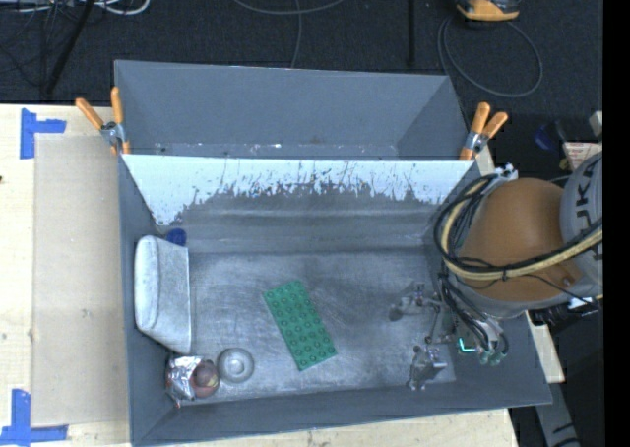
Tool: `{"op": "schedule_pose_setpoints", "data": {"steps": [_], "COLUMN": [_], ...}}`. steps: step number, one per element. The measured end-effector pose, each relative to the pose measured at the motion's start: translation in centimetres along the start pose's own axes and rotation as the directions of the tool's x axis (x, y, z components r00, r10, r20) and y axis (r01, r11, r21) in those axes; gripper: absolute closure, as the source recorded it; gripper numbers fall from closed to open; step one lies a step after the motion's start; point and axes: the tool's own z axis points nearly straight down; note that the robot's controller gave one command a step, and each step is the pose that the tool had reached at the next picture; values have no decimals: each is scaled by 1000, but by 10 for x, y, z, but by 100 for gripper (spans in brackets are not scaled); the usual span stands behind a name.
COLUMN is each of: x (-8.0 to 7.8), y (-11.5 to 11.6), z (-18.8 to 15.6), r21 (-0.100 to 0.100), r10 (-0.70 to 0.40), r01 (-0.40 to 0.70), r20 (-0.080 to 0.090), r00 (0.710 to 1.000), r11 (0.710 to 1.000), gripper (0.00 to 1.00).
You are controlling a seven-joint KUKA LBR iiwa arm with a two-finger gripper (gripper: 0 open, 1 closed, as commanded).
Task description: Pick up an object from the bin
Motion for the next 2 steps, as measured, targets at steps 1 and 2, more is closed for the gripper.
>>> {"op": "schedule_pose_setpoints", "data": {"steps": [1, 2], "x": [-13, -44], "y": [120, 132], "z": [-59, 47], "r21": [-4, -2], "r10": [36, 201], "r01": [-36, -201], "r20": [13, 12], "r00": [999, 980], "r11": [999, 980], "gripper": [0, 0]}}
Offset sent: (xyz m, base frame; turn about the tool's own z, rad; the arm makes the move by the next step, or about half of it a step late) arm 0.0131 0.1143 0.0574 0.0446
